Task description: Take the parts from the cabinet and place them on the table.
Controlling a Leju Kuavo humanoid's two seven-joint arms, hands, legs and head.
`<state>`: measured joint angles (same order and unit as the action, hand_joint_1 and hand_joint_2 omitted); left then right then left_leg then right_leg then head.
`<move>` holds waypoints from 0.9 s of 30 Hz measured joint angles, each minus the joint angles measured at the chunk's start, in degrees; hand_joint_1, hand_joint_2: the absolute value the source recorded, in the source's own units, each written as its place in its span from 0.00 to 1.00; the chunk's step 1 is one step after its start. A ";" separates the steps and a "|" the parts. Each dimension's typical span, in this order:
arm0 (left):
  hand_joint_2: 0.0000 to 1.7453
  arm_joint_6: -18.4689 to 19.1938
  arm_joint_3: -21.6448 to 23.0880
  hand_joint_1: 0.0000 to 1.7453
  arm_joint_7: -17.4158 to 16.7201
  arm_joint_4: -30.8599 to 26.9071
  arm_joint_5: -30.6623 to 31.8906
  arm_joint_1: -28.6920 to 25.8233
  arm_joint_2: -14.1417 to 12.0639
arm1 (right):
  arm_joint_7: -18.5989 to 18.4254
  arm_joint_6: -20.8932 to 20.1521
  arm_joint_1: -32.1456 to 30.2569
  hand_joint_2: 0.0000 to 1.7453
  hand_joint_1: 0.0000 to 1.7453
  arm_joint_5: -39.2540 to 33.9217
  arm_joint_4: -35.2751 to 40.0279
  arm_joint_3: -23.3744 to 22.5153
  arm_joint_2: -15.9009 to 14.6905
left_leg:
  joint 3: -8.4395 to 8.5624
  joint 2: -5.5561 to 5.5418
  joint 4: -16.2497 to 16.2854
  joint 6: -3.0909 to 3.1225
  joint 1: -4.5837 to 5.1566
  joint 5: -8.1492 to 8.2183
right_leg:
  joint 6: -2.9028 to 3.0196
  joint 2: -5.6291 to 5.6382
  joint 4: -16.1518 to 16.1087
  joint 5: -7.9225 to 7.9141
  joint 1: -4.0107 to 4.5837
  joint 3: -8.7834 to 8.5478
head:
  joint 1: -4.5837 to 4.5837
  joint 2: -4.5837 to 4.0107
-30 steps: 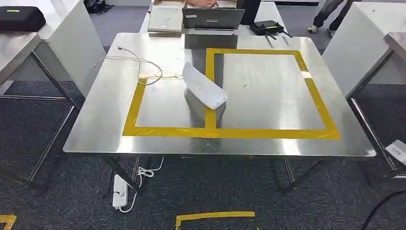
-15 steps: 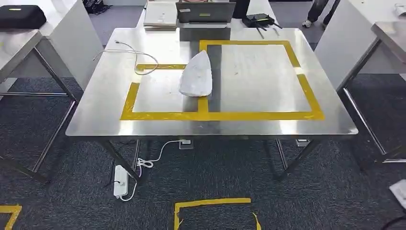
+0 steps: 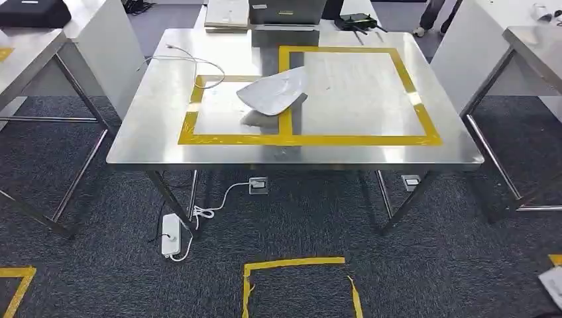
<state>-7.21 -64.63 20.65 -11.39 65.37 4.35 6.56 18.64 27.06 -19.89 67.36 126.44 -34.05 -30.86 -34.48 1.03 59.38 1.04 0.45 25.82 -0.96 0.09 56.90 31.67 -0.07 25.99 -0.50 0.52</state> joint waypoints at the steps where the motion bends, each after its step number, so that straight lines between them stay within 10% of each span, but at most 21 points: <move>1: 1.00 0.00 0.00 0.00 -0.09 0.00 0.02 0.05 0.00 | -0.02 0.02 0.02 0.00 0.00 0.24 0.00 0.09 0.02 | 0.04 -0.03 -0.14 -0.33 -0.06 -0.48 | 0.29 -0.03 -0.02 -0.24 0.21 0.59 | -0.09 0.00; 4: 1.00 -0.02 0.00 0.00 -0.46 0.00 0.02 -0.07 -0.18 | -0.04 0.04 0.31 0.00 0.00 0.57 0.00 0.26 0.00 | -0.81 -0.22 0.14 -1.44 -0.25 -0.86 | 1.54 -0.50 -0.54 -1.98 -0.23 1.60 | -0.07 0.00; 7: 1.00 -0.02 0.00 0.00 -0.70 0.07 0.02 -0.11 -0.15 | -0.22 0.07 0.65 0.00 0.00 0.55 0.00 0.50 0.02 | -3.52 -0.75 8.91 -2.11 -0.44 8.29 | 2.32 -0.55 -0.42 -3.65 -0.22 3.84 | 0.44 0.00; 9: 1.00 -0.02 0.00 0.00 -0.83 0.04 0.02 -0.11 -0.20 | -0.31 0.07 0.66 0.00 0.00 0.55 0.00 0.68 0.02 | -4.71 -0.74 15.82 -2.42 -0.48 10.97 | 2.22 -0.56 -0.21 -4.85 -0.20 5.44 | 0.46 0.00; 11: 1.00 0.00 0.00 0.00 -0.85 0.04 0.02 -0.12 -0.22 | -0.57 0.09 0.67 0.00 0.00 0.52 -0.02 0.92 0.02 | -2.61 -0.74 15.43 -2.55 -0.65 7.49 | 1.90 -0.58 0.36 -5.90 -0.29 7.36 | 0.52 0.00; 13: 1.00 -0.02 0.00 0.00 -0.90 0.02 0.02 -0.04 -0.22 | -0.87 0.26 0.79 0.00 0.00 0.70 -0.09 1.26 0.02 | 3.60 -0.74 7.26 -2.56 -0.89 4.06 | 1.41 -0.57 1.24 -6.78 -0.43 9.05 | 0.52 0.00; 15: 1.00 0.00 0.00 0.00 -0.94 0.02 0.13 0.21 -0.15 | -1.31 0.61 1.11 0.00 0.00 1.91 -0.13 1.66 0.02 | 9.05 -1.02 -1.37 -2.22 -0.69 7.37 | 0.70 -0.54 2.21 -7.41 -0.24 9.97 | 0.64 0.00; 19: 1.00 0.28 0.00 0.00 -0.87 0.04 0.61 0.14 -0.07 | -2.47 1.29 1.61 0.00 0.00 4.85 -0.44 3.39 0.31 | 7.05 -1.02 -1.17 -0.16 -0.71 5.73 | -0.67 -0.60 1.73 -9.26 -0.44 10.11 | 0.50 0.00; 24: 1.00 0.44 0.00 0.00 -0.76 0.00 0.96 0.29 -0.09 | -3.74 0.79 2.21 0.00 0.00 6.67 -1.33 5.71 0.96 | 3.13 -0.33 -1.04 0.73 -0.49 2.59 | -1.58 -0.43 15.93 4.51 -0.69 13.59 | -0.09 0.00; 27: 1.00 0.48 0.00 0.00 -0.66 0.02 0.96 0.30 -0.11 | -4.52 -0.13 2.44 0.00 0.00 5.92 -1.90 6.80 1.14 | 0.37 -0.18 -0.39 0.60 -0.43 0.60 | -1.30 -0.41 16.49 0.56 -0.62 10.34 | -0.13 0.00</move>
<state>-6.73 -64.63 20.00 -11.37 66.34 4.65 6.45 14.12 26.93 -17.45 73.28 124.54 -27.25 -29.73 -34.11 0.85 58.99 1.64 0.02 26.41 -2.25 -0.33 73.39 32.23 -0.69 36.33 -0.63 0.52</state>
